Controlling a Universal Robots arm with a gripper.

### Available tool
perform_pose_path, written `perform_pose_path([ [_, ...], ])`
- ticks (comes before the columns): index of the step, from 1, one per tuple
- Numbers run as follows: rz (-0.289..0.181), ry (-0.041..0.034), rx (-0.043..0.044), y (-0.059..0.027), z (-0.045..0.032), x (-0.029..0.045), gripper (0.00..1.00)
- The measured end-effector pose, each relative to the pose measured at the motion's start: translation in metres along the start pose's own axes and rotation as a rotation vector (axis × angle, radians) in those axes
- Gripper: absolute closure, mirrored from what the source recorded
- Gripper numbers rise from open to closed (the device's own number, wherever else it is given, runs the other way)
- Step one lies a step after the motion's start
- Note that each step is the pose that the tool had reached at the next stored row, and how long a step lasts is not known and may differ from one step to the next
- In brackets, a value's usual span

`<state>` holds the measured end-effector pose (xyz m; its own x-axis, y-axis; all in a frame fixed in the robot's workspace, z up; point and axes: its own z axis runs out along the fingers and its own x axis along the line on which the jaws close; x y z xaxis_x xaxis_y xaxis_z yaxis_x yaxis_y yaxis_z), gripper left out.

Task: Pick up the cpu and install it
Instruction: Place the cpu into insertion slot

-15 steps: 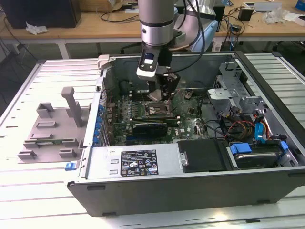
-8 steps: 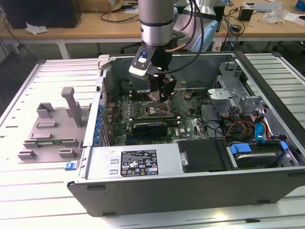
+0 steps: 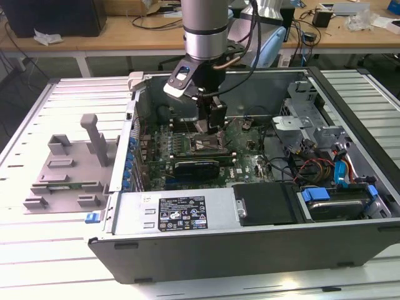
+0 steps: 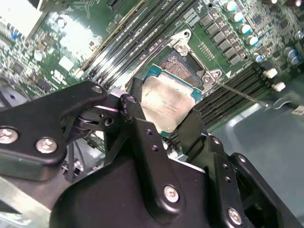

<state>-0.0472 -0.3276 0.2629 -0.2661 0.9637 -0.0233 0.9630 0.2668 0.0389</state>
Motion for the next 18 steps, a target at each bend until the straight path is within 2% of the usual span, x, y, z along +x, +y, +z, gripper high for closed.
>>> perform_pose_path([
  [3, 0.080, -0.0031, 0.0019, 0.0000, 0.0001, 0.0000, 0.46],
  [7, 0.164, -0.0064, 0.0038, 0.0000, 0.0002, 0.0000, 0.46],
  [8, 0.198, -0.0077, 0.0046, 0.0000, 0.0002, 0.0000, 0.46],
  [9, 0.212, -0.0083, 0.0050, 0.0000, 0.0002, 0.0000, 0.46],
  [14, 0.215, -0.0085, 0.0040, 0.0000, 0.0015, 0.0001, 0.46],
  [18, 0.217, -0.0094, 0.0000, -0.0005, 0.0109, 0.0002, 0.46],
])
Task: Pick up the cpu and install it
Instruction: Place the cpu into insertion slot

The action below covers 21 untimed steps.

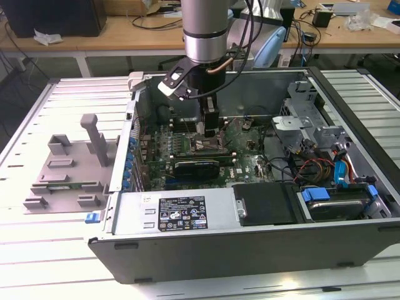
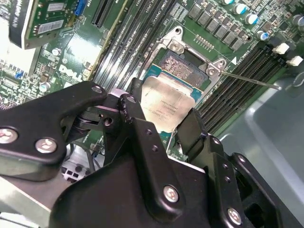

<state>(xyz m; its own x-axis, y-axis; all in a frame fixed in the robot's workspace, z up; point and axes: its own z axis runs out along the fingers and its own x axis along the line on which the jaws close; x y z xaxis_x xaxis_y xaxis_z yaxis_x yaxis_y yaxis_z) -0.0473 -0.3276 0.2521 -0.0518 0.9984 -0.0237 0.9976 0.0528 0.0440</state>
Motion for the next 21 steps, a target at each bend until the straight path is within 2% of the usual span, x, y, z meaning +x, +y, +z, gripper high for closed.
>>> perform_pose_path([
  [5, 0.010, -0.0045, 0.0003, -0.0004, 0.0109, 0.0003, 0.46],
  [6, 0.011, -0.0123, 0.0007, -0.0006, 0.0129, 0.0004, 0.46],
  [7, 0.013, -0.0143, 0.0011, -0.0006, 0.0142, 0.0009, 0.46],
  [12, 0.021, -0.0159, 0.0010, -0.0004, 0.0162, 0.0041, 0.46],
  [15, 0.055, -0.0184, 0.0023, -0.0006, 0.0187, 0.0044, 0.46],
  [18, 0.056, -0.0183, 0.0023, -0.0005, 0.0198, 0.0062, 0.46],
  [21, 0.055, -0.0183, 0.0023, -0.0006, 0.0241, 0.0082, 0.46],
])
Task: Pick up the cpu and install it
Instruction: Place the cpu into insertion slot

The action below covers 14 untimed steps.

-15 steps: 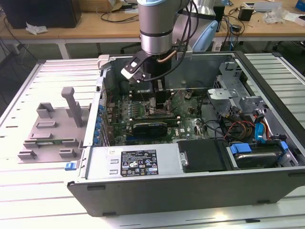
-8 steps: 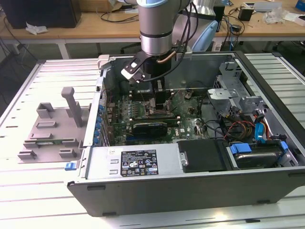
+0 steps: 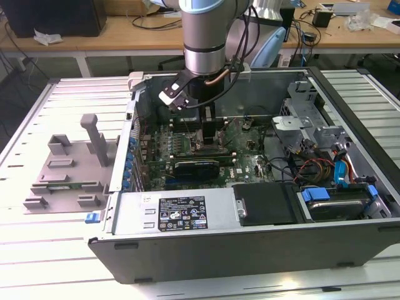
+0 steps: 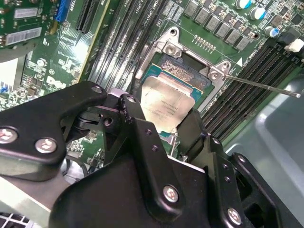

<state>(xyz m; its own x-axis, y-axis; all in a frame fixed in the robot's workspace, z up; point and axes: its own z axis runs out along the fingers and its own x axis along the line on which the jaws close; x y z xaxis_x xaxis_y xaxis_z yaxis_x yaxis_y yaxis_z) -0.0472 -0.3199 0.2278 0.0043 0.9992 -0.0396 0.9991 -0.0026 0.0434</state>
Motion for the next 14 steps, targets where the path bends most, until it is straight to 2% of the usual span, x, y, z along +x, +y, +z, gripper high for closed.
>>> perform_pose_path([
  [4, 0.000, 0.0000, 0.0001, -0.0003, 0.0047, 0.0012, 0.46],
  [7, 0.000, 0.0001, 0.0000, -0.0004, 0.0074, 0.0054, 0.46],
  [14, 0.000, -0.0001, 0.0001, -0.0009, 0.0187, 0.0071, 0.46],
])
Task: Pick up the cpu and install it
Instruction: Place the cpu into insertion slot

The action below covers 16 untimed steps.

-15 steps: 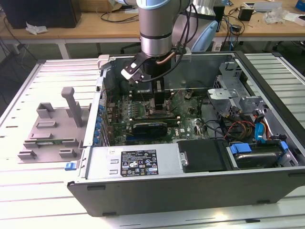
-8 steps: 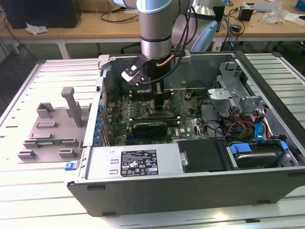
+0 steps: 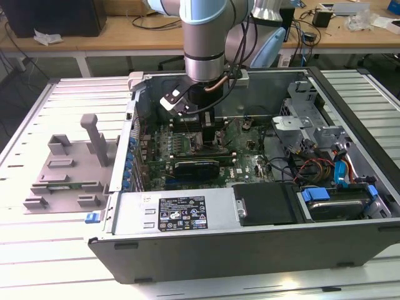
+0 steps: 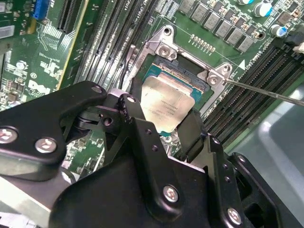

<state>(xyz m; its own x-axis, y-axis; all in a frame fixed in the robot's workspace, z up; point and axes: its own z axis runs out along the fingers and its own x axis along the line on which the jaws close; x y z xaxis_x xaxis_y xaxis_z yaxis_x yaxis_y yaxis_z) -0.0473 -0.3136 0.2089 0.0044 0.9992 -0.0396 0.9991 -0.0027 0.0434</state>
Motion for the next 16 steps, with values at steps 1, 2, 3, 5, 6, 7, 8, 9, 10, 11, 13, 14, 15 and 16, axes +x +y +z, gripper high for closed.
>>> perform_pose_path([
  [1, 0.000, 0.0001, -0.0001, 0.0000, 0.0007, 0.0002, 0.46],
  [2, 0.000, 0.0001, -0.0001, 0.0000, 0.0012, 0.0003, 0.46],
  [3, -0.001, 0.0001, -0.0001, -0.0001, 0.0022, 0.0005, 0.46],
  [5, -0.003, 0.0002, -0.0002, -0.0002, 0.0034, 0.0009, 0.46],
  [6, -0.006, 0.0003, -0.0003, -0.0002, 0.0043, 0.0013, 0.46],
  [7, -0.007, 0.0003, -0.0003, -0.0002, 0.0047, 0.0015, 0.46],
  [8, -0.010, 0.0003, -0.0004, -0.0002, 0.0053, 0.0015, 0.46],
  [9, -0.012, 0.0004, -0.0004, -0.0002, 0.0056, 0.0015, 0.46],
  [10, -0.013, 0.0007, -0.0006, -0.0003, 0.0065, 0.0017, 0.46],
  [11, -0.012, 0.0008, -0.0006, -0.0005, 0.0069, 0.0017, 0.46],
  [13, -0.013, 0.0010, -0.0006, -0.0008, 0.0082, 0.0022, 0.46],
  [14, -0.013, 0.0008, -0.0005, -0.0009, 0.0088, 0.0026, 0.46],
  [15, -0.012, 0.0014, -0.0006, -0.0009, 0.0094, 0.0033, 0.46],
  [16, -0.013, 0.0016, -0.0006, -0.0009, 0.0097, 0.0037, 0.46],
])
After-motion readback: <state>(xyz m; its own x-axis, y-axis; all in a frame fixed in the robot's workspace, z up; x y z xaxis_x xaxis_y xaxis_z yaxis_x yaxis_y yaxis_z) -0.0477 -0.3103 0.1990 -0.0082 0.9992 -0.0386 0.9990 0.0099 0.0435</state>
